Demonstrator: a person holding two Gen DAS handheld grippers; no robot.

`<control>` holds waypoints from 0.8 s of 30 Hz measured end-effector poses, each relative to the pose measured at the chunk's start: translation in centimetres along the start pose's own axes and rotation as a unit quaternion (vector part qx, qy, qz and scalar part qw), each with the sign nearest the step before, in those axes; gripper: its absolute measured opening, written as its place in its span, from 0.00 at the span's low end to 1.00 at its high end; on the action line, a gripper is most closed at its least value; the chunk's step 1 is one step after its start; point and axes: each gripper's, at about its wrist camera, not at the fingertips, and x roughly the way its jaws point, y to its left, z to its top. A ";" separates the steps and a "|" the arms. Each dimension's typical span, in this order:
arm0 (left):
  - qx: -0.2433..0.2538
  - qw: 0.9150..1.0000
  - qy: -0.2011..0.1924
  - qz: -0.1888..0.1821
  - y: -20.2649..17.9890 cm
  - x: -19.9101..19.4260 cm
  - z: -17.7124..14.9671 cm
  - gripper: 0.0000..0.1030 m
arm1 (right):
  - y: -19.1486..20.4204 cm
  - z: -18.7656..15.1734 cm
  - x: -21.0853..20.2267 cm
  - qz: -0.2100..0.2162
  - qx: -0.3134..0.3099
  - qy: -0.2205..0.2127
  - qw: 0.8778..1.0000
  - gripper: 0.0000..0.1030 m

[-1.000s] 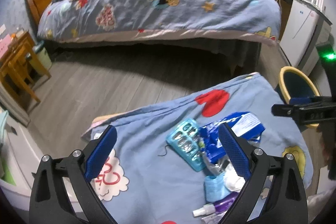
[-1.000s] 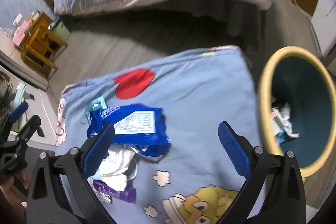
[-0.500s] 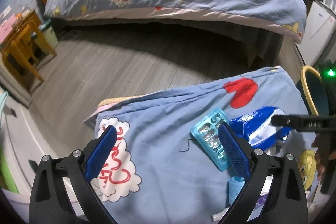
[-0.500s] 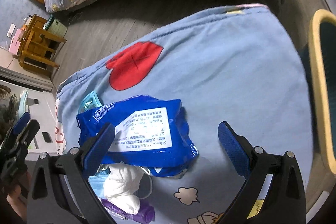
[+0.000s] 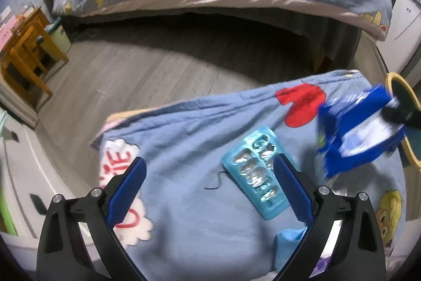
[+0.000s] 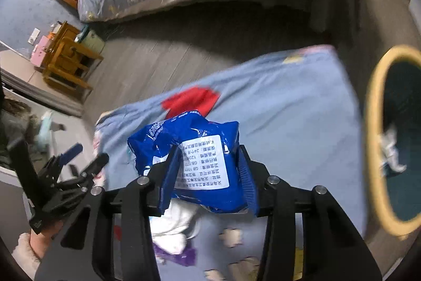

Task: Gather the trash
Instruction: 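Move both grippers back over the cushion and grasp the blue wet-wipe pack with right gripper, then grasp the clear blister pack with the left gripper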

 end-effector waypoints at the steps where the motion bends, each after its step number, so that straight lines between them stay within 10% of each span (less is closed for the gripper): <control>1: -0.004 1.000 0.005 0.000 -0.5 0.4 0.0 0.93 | -0.5 0.2 -0.6 -0.002 0.006 -0.009 1.000 0.42; 24: -0.034 0.997 0.065 0.011 -5.2 5.9 -1.1 0.94 | -3.1 1.7 -2.0 -0.005 0.013 -0.039 0.999 0.42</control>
